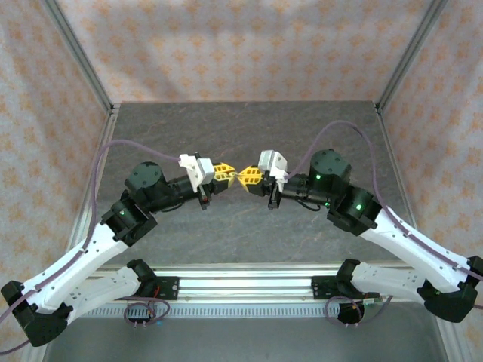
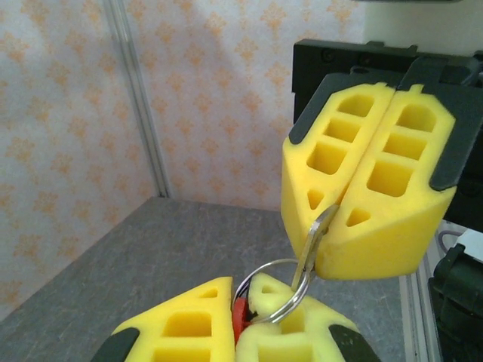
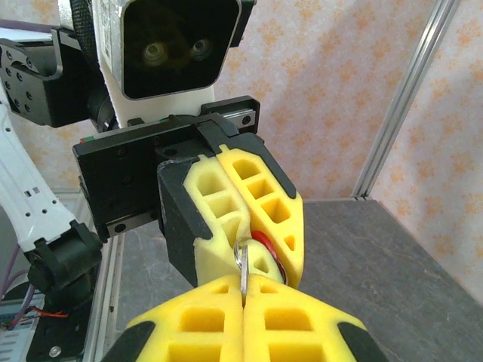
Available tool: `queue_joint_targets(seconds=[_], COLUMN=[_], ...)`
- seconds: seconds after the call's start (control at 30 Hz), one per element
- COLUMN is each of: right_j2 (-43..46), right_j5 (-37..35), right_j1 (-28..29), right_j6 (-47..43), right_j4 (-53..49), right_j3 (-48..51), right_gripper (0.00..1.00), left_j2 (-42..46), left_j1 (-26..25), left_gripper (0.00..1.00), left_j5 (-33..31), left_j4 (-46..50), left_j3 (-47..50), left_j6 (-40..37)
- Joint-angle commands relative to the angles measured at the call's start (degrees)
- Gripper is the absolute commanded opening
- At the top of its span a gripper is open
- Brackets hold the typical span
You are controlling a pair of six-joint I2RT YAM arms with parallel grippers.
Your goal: Remove the keys from the keyring
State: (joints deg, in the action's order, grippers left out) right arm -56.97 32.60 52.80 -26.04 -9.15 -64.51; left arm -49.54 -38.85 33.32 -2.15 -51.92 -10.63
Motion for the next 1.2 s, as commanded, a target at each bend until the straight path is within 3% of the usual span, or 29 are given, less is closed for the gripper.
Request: queue_joint_targets(seconds=[0.0, 0.13, 0.37, 0.7, 1.0, 1.17], right_j2=[-2.21, -3.68, -3.12, 2.11, 4.9, 5.55], right_j5=[5.72, 0.29, -0.88, -9.27, -1.74, 4.16], right_j1=[4.23, 5.39, 7.06, 3.54, 1.88, 2.01], right_j6=[-1.33, 1.5, 1.58, 6.84, 6.5, 3.85], right_j4=[-3.11, 1.54, 5.11, 8.4, 11.61, 8.27], right_j3=[-1.65, -1.2, 0.75, 4.66, 8.13, 8.03], right_gripper=[0.0, 0.0, 0.0, 0.0, 0.0, 0.0], left_j2=[-1.09, -0.58, 0.71, 3.82, 3.51, 2.58], left_j1=[1.77, 1.74, 1.85, 1.94, 1.94, 2.29], left_gripper=[0.0, 0.0, 0.0, 0.0, 0.0, 0.0], left_j5=[-6.55, -7.23, -9.0, -9.2, -9.24, -8.71], left_j4=[-0.93, -0.72, -2.04, -3.82, -4.44, -3.41], left_j3=[-2.94, -2.62, -1.18, 1.52, 1.18, 0.05], left_j6=[-0.35, -0.34, 0.66, -0.09, 1.18, 2.06])
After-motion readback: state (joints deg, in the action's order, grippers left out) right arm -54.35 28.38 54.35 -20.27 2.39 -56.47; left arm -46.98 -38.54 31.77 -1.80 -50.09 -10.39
